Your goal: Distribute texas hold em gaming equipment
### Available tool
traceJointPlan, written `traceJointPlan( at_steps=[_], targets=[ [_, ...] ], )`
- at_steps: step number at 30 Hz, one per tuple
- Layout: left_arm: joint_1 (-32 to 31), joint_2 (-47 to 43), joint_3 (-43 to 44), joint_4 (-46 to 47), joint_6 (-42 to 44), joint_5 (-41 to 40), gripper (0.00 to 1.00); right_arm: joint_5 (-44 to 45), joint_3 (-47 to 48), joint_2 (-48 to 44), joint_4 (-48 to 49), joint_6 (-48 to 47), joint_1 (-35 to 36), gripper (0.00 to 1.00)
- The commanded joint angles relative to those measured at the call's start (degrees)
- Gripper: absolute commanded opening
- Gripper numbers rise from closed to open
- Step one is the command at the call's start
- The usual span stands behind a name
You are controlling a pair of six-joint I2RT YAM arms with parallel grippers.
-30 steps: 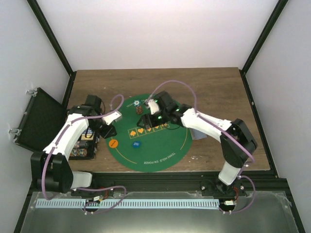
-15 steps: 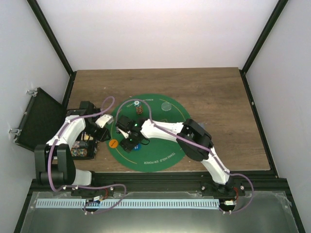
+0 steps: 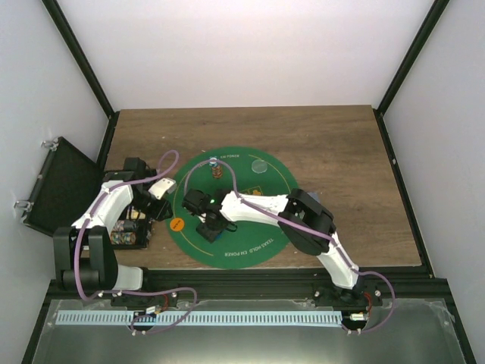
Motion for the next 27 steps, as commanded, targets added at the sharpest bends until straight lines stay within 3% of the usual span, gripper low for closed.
traceJointPlan(
  at_steps=[1,5,16,21,27],
  targets=[
    [0.26,-1.20,0.80,-0.34,0.75,0.78,0.38,3.84,-3.35,-0.66,-6.19,0.93,-0.07,0.62],
    [0.30,-1.48,0.57,-0.48,1.10,0.52,0.38,3.28,-4.51,-0.43,-4.83,0.92,-0.02,0.61],
    [0.31,-2.55,0.37,-1.31,1.92,0.36,0.38,3.23,-5.43,-0.94,-4.39,1.49,-0.02,0.33],
    [0.29,-2.65,-0.06,-1.25,2.48,0.42,0.39,6.38,-15.04,-8.36,-5.88,6.92,-1.94,0.32],
    [0.14,-2.42,-0.82,-1.33,3.04,0.98,0.43,4.42,-31.34,-20.38,-2.86,11.04,-11.59,0.31]
  ],
)
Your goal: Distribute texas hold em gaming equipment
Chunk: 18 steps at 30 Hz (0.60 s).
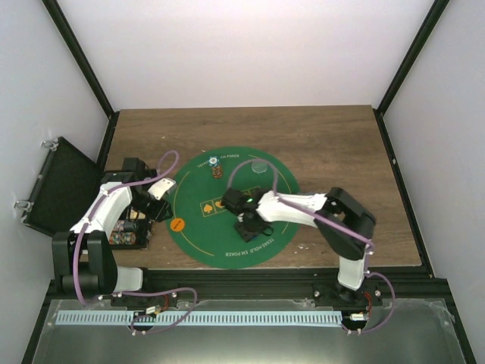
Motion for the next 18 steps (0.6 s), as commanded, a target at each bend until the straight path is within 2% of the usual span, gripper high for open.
traceJointPlan(
  at_steps=[1,4,11,18],
  targets=[
    [-0.02,-0.73,-1.00,-0.69,1.52,1.02,0.45,2.04,-10.83,-6.59,-4.34,3.76,-8.79,0.31],
    [-1.09,-0.43,-2.25,-0.88,2.49,0.93,0.54,0.56,-13.86,-9.73,-3.47,4.04,-13.18,0.30],
    [-9.14,-0.91,-6.67,-0.13,3.81,-3.78,0.72,0.51,-12.40,-10.29,-7.77,5.60,-14.53,0.29],
    [-10.43,0.11,-8.59,2.65,4.32,-5.79,0.76,0.59,-14.25,-13.49,-7.73,8.14,-15.64,0.31]
  ],
)
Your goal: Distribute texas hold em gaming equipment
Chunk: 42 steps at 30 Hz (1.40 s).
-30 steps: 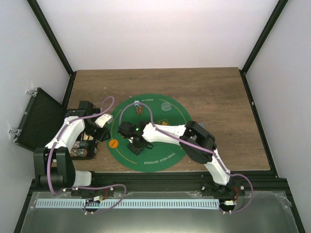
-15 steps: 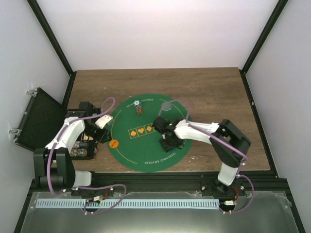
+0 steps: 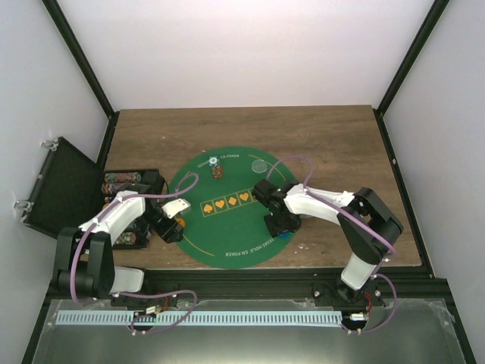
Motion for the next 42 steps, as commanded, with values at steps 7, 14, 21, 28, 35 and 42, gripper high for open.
traceJointPlan(
  at_steps=[7,14,21,28,35,42],
  targets=[
    [-1.84,4.60,-1.20,7.76,-1.31,-4.64,0.77,2.19,2.10,-0.34,-2.40,1.14,-1.09,0.58],
    [-2.12,8.83,-0.02,11.72,-2.14,-6.10,0.71,0.17,4.27,-2.21,-2.75,0.25,-1.07,0.71],
    [-2.41,9.62,0.09,12.31,-1.50,-4.18,0.65,-0.53,6.32,-2.48,-3.26,-0.85,-1.09,0.72],
    [-3.42,8.22,-1.36,14.29,1.34,-0.72,0.58,-0.58,7.19,-3.19,-3.15,-1.45,-1.09,0.73],
    [-7.57,7.49,-4.49,8.33,7.68,4.36,0.50,-0.26,8.79,-5.47,-0.75,-2.27,-1.29,0.74],
    [-12.28,5.89,-5.04,3.67,12.86,6.58,0.48,0.15,10.52,-5.26,-0.69,-2.87,-1.46,0.75]
  ],
)
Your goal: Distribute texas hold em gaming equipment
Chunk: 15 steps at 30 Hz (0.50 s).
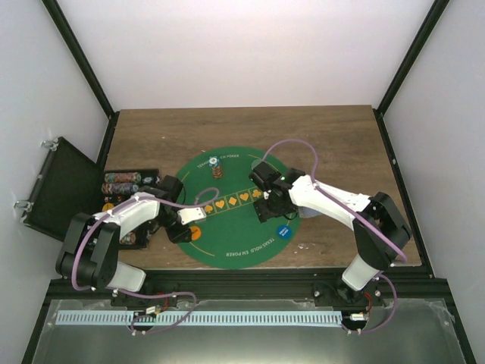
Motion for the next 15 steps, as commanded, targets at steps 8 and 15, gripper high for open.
traceJointPlan(
  at_steps=[8,15],
  targets=[
    [-7.52,-0.94,-3.30,-8.85,6.10,7.02,0.50,-0.86,2.04,-3.65,1.55,-1.88,-4.03,0.76],
    [-7.53,-4.53,0.06,-12.35,6.33,9.65,0.56,-4.23,0.74,-8.17,3.70,-4.80,-14.59,0.90]
  ],
)
